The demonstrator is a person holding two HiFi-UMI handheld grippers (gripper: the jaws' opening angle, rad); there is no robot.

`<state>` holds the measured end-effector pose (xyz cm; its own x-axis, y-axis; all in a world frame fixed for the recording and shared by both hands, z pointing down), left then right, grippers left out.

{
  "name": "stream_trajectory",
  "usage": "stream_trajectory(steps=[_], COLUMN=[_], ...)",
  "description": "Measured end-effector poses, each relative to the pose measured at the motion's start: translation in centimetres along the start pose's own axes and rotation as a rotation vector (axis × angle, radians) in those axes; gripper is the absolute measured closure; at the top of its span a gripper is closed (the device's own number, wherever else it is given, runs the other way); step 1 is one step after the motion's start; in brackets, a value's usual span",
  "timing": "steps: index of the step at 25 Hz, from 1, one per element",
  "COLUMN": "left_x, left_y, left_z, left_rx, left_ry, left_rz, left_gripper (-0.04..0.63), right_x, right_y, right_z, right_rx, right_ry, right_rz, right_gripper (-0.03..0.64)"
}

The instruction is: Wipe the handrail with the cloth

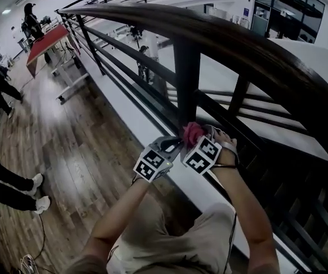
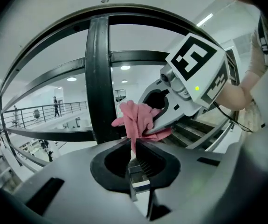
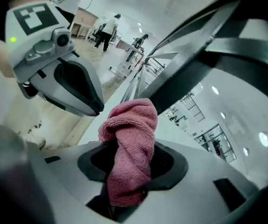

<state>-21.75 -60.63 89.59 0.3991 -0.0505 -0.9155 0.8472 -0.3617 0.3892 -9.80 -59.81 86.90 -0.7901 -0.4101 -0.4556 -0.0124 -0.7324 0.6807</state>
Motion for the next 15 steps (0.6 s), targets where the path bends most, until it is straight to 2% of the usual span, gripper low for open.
stream_trajectory(steps=[2,4,8,12,13,15], left_x=[0.6,1.0,0.8,0.3,0.1,0.0], left_y=[-0.2,0.0,1.7,2.3,2.5,2.2], left_z=[-1.0,-2.3,-3.3,-3.0,-3.4,-4.0], left_rx=[-0.029,-0.055,-0.095,-0.091,-0.103,-0.124], left_ry=[-0.017,0.0,0.018,-0.04,-0.056,-0.062], left_rz=[0.02,0.045,0.044,0.032,0.029,0.023], left_gripper=[0.572,0.572,0.572,0.572,0.572,0.572], right_x=[-1.1,-1.8,-2.6,-3.1,-3.3,-3.2], right_y=[-1.4,-2.4,-1.7,-1.8,-2.2,-2.9], right_z=[0.0,0.5,0.6,-0.8,-0.8,-0.3], right_rx=[0.017,0.021,0.038,0.154,0.167,0.157], right_ry=[0.02,0.014,0.04,0.254,0.287,0.29], right_rz=[-0.004,-0.008,-0.044,-0.099,-0.087,-0.058], right_gripper=[0.433,0.434,0.434,0.424,0.42,0.414])
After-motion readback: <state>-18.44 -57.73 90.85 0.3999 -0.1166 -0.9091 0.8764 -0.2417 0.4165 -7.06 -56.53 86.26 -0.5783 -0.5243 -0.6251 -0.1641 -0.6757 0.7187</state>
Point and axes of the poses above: the fingertips, and each gripper's own axes: y forward along the fingers, z to its left, x out of its top, the point moved 8 cm from there along -y, backward along the fingers, and after that the axes turned 1 degree about -y, right-handed, at the moved point
